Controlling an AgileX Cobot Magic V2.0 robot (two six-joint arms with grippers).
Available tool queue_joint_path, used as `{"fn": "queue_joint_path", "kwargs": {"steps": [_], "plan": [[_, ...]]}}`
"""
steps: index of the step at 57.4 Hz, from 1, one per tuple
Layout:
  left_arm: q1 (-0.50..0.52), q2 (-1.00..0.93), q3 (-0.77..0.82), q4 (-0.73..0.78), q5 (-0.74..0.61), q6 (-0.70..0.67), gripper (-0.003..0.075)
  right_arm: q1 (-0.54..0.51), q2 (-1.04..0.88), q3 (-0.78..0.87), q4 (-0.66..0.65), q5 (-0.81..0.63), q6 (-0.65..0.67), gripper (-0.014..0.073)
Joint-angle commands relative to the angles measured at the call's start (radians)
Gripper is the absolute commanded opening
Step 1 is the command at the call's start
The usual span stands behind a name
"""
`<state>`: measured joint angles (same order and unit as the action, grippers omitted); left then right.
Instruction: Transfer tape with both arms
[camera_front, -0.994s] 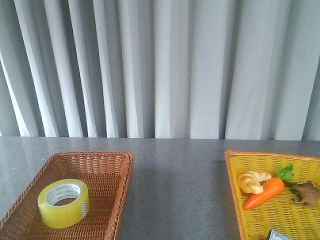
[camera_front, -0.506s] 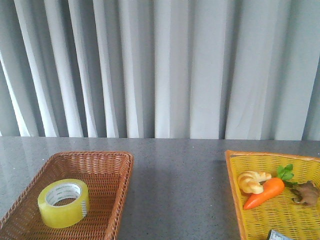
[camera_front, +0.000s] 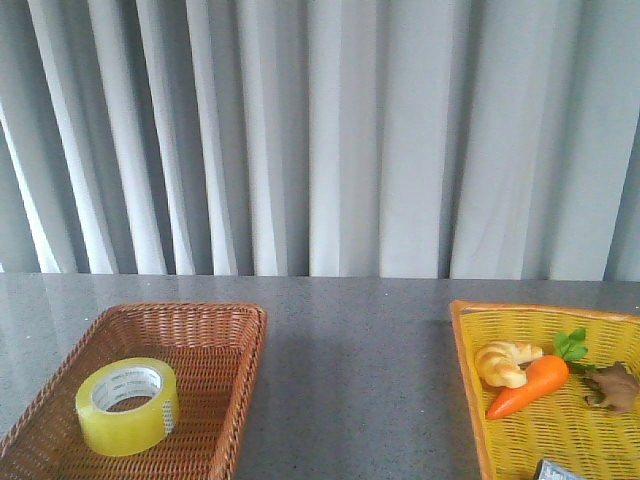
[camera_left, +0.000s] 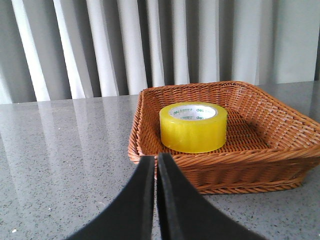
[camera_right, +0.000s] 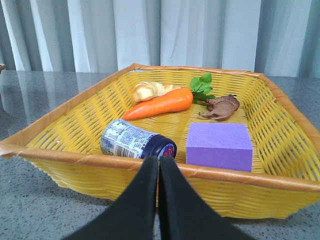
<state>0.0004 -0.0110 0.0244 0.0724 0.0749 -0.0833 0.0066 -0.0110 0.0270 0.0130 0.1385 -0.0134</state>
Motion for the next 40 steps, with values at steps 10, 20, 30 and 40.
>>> {"fn": "queue_joint_path", "kwargs": {"steps": [10, 20, 30, 40], "plan": [[0.003, -0.016, -0.008, -0.009, -0.069, -0.01, -0.0006, -0.001, -0.011, 0.004, -0.006, -0.069, 0.0, -0.0007], [0.003, -0.016, -0.008, -0.009, -0.069, -0.01, -0.0006, -0.001, -0.011, 0.004, -0.006, -0.069, 0.0, -0.0007], [0.003, -0.016, -0.008, -0.009, -0.069, -0.01, -0.0006, -0.001, -0.011, 0.004, -0.006, -0.069, 0.0, -0.0007], [0.003, -0.016, -0.008, -0.009, -0.069, -0.01, -0.0006, -0.001, -0.01, 0.004, -0.006, -0.069, 0.0, -0.0007]]}}
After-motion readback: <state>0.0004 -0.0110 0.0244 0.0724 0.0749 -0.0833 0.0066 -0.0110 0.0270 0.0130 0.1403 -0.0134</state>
